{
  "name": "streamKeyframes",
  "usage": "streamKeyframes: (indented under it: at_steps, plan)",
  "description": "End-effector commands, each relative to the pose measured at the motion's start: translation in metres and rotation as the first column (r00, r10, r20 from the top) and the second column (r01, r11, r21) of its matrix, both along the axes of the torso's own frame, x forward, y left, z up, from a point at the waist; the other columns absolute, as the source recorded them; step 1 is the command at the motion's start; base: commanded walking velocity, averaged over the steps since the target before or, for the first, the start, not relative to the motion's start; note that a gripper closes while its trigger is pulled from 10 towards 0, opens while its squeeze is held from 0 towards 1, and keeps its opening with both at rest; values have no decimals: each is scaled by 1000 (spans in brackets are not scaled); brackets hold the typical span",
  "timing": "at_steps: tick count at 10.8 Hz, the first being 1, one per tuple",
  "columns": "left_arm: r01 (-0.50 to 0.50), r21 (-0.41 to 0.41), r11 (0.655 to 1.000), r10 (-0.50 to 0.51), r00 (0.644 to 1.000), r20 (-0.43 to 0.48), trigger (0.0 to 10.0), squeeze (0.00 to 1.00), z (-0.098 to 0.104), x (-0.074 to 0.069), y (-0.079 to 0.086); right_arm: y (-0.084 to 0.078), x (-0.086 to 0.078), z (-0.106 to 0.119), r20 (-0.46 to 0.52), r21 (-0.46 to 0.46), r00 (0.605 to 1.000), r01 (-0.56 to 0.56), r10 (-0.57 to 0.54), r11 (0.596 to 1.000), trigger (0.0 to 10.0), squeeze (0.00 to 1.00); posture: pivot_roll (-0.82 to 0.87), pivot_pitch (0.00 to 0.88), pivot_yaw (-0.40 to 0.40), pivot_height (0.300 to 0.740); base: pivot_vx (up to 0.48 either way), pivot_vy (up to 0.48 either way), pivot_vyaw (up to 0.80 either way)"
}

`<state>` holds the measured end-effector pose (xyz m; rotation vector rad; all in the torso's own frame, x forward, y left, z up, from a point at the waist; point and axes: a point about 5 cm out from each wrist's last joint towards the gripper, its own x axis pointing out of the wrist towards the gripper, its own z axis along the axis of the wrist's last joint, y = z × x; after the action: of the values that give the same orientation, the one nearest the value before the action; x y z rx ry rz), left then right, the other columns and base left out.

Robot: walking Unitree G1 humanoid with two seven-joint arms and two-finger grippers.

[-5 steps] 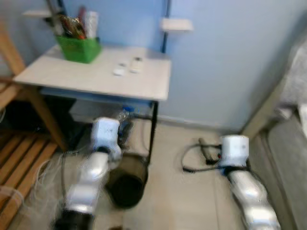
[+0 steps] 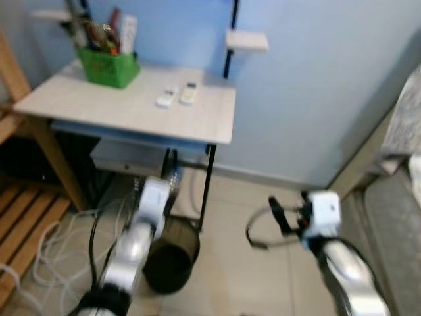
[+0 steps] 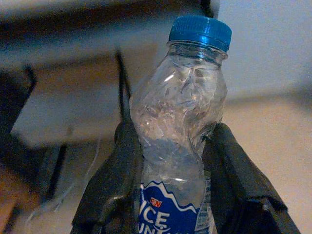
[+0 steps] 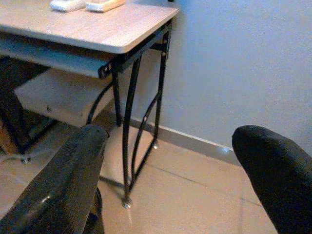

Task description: Clean up the room

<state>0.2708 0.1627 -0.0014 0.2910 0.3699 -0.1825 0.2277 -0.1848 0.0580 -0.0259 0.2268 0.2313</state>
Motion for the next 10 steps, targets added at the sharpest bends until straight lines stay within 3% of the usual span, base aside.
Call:
streamKeyframes:
  at_steps: [1, 3, 4, 5, 6, 7, 8, 9, 10]
  plan:
    - [11, 55, 998, -11, 1000, 4, 10000, 0, -2, 4, -4, -13, -4, 5, -10, -11, 1000, 9, -10, 1000, 10000, 0, -167, 22, -126, 740, 0, 0, 0]
    - [10, 181, 983, 0, 999, -51, 10000, 0, -13, 2, -1, -29, -8, 13, -5, -51, 1000, 28, -29, 998, 10000, 0, -229, 8, -137, 740, 0, 0, 0]
    - [74, 186, 980, -62, 996, -67, 10000, 0, -17, 0, -12, -34, -10, 18, -1, -58, 999, 42, -42, 997, 10000, 0, -250, 0, -142, 740, 0, 0, 0]
    - [95, 99, 991, -91, 995, -50, 10000, 0, -16, 0, -28, -36, -14, 19, -11, -62, 999, 43, -44, 997, 10000, 0, -248, 0, -133, 740, 0, 0, 0]
    - [53, -1, 999, -53, 999, -5, 10000, 0, -10, 3, -33, -35, -14, 19, -14, -52, 999, 48, -49, 997, 10000, 0, -238, 0, -123, 740, 0, 0, 0]
    - [1, -145, 989, 20, 990, 142, 10000, 0, 12, 9, -36, -28, -12, 17, -10, -19, 998, 54, -54, 998, 10000, 0, -209, 0, -108, 740, 0, 0, 0]
    - [-3, -194, 981, 52, 967, 250, 10000, 0, 36, 11, -33, -20, -9, 15, -10, 6, 999, 51, -51, 999, 10000, 0, -161, 0, -85, 740, 0, 0, 0]
    - [8, -203, 979, 72, 921, 383, 10000, 0, 80, 9, -21, -4, -2, 9, -8, 54, 999, 35, -34, 998, 10000, 0, -92, 0, -49, 740, 0, 0, 0]
    - [-3, -224, 975, 94, 913, 396, 10000, 0, 95, 11, -16, 8, 5, 5, -6, 83, 1000, 31, -30, 996, 10000, 0, -51, 0, -28, 740, 0, -472, 712]
